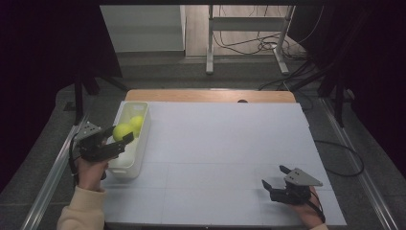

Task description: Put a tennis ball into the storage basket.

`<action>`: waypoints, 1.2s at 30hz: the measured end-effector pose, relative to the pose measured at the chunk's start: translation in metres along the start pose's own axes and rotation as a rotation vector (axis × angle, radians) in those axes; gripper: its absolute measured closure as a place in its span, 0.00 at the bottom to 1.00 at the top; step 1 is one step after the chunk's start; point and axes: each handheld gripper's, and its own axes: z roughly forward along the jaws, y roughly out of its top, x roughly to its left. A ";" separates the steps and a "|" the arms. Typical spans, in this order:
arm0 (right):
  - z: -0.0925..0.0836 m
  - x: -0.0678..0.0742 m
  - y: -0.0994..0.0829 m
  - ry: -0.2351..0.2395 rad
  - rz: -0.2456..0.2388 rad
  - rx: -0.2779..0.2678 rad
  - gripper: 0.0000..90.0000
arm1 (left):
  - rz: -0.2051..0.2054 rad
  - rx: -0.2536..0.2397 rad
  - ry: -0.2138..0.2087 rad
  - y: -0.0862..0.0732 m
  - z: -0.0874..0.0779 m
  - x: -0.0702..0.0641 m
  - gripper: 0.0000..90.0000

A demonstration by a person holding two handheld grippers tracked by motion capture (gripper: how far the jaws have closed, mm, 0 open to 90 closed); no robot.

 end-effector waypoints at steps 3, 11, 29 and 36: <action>0.000 0.000 0.000 0.000 -0.001 0.001 0.18 | -0.004 0.009 0.015 -0.001 0.000 0.004 0.29; 0.000 0.000 0.000 -0.003 -0.007 0.004 0.18 | -0.010 0.037 0.039 -0.005 0.002 0.012 0.29; 0.001 0.000 -0.001 -0.002 -0.010 0.004 0.18 | 0.012 0.146 0.087 -0.012 0.016 0.016 0.28; 0.000 0.000 0.000 -0.001 -0.011 0.003 0.18 | 0.027 0.196 0.088 -0.013 0.020 0.015 0.28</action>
